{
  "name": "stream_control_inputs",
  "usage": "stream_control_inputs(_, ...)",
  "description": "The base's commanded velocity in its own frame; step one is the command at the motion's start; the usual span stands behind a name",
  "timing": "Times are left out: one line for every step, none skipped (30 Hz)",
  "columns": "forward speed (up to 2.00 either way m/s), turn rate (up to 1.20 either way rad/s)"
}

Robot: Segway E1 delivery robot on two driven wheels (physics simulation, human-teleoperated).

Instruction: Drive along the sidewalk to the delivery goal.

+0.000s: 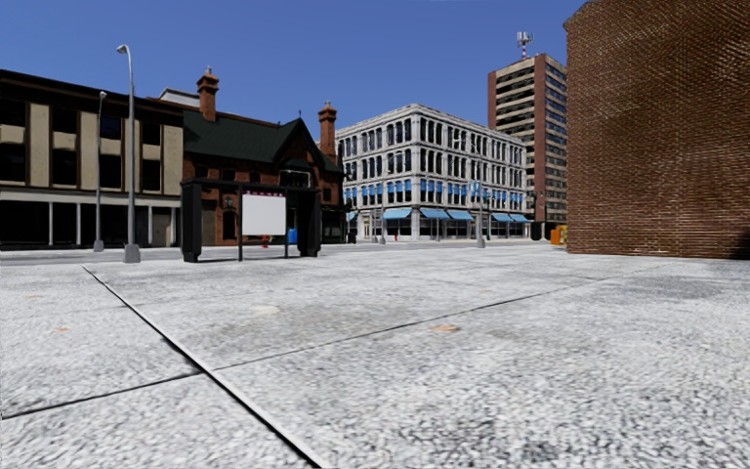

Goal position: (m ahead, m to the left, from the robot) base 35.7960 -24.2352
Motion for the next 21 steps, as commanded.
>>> stream_control_inputs(2.0,-0.12)
stream_control_inputs(2.0,-0.12)
stream_control_inputs(2.0,-0.11)
stream_control_inputs(2.0,-0.03)
stream_control_inputs(2.0,0.0)
stream_control_inputs(2.0,0.0)
stream_control_inputs(2.0,0.0)
stream_control_inputs(2.0,0.0)
stream_control_inputs(2.0,0.0)
stream_control_inputs(2.0,0.0)
stream_control_inputs(2.0,0.0)
stream_control_inputs(2.0,0.0)
stream_control_inputs(2.0,0.0)
stream_control_inputs(2.0,0.0)
stream_control_inputs(2.0,0.0)
stream_control_inputs(2.0,0.0)
stream_control_inputs(2.0,0.0)
stream_control_inputs(2.0,0.0)
stream_control_inputs(2.0,0.0)
stream_control_inputs(2.0,0.0)
stream_control_inputs(2.0,0.0)
